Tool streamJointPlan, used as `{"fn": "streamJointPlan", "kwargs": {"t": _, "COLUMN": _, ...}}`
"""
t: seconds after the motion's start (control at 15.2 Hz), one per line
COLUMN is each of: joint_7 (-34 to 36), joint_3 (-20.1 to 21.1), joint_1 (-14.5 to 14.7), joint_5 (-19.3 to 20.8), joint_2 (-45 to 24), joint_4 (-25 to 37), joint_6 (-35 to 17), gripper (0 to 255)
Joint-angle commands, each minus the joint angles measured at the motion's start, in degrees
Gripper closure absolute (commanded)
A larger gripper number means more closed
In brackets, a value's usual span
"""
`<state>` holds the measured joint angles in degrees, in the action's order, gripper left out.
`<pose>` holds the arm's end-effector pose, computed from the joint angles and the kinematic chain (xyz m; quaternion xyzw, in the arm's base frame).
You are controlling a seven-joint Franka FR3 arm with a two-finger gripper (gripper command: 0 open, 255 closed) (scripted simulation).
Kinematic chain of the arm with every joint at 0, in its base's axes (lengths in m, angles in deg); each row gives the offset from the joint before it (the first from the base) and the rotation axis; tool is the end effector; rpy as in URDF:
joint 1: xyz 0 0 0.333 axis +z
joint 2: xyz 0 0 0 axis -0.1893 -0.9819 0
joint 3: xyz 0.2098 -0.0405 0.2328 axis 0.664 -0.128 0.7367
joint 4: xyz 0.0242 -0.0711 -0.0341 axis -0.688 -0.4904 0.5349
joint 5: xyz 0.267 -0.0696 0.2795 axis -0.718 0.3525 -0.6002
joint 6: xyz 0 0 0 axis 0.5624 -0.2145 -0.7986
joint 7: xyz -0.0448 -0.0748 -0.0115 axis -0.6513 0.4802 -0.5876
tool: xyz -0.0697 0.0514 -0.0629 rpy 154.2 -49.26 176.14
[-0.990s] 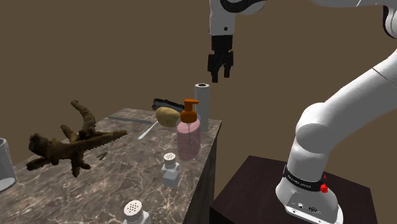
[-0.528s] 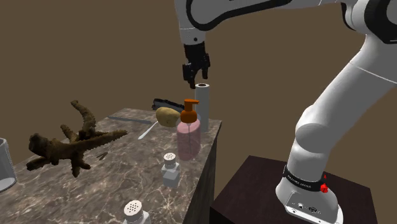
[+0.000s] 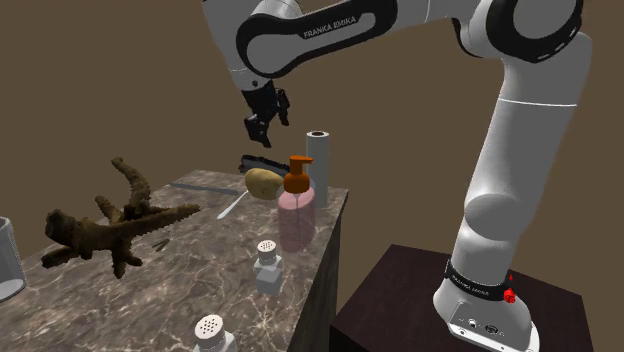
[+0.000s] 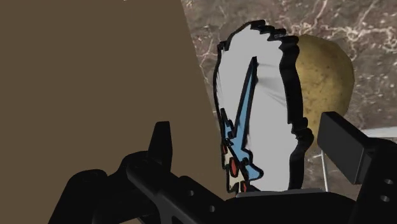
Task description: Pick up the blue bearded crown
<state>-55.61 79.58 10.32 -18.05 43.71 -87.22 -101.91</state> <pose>0.5055 0.2054 0.5469 0.9679 0.0607 0.0371 0.2411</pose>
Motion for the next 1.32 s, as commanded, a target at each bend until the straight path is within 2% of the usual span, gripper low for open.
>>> {"fn": "streamJointPlan", "kwargs": {"t": 0.0, "joint_7": 2.80, "joint_3": 1.55, "joint_1": 1.31, "joint_5": 5.90, "joint_2": -5.81, "joint_4": 4.28, "joint_6": 1.60, "gripper": 0}}
{"fn": "streamJointPlan", "kwargs": {"t": 0.4, "joint_7": 6.39, "joint_3": 1.60, "joint_1": 9.22, "joint_5": 22.29, "joint_2": -23.38, "joint_4": 20.28, "joint_6": 9.41, "gripper": 0}}
{"fn": "streamJointPlan", "kwargs": {"t": 0.99, "joint_7": 9.58, "joint_3": 1.20, "joint_1": 8.73, "joint_5": 22.49, "joint_2": -24.07, "joint_4": 15.82, "joint_6": 5.48, "gripper": 0}}
{"fn": "streamJointPlan", "kwargs": {"t": 1.06, "joint_7": 9.58, "joint_3": 1.20, "joint_1": 8.74, "joint_5": 22.50, "joint_2": -24.10, "joint_4": 15.85, "joint_6": 5.49, "gripper": 255}}
{"fn": "streamJointPlan", "kwargs": {"t": 1.25, "joint_7": 9.57, "joint_3": 1.18, "joint_1": 8.73, "joint_5": 22.52, "joint_2": -24.16, "joint_4": 15.88, "joint_6": 5.45, "gripper": 255}}
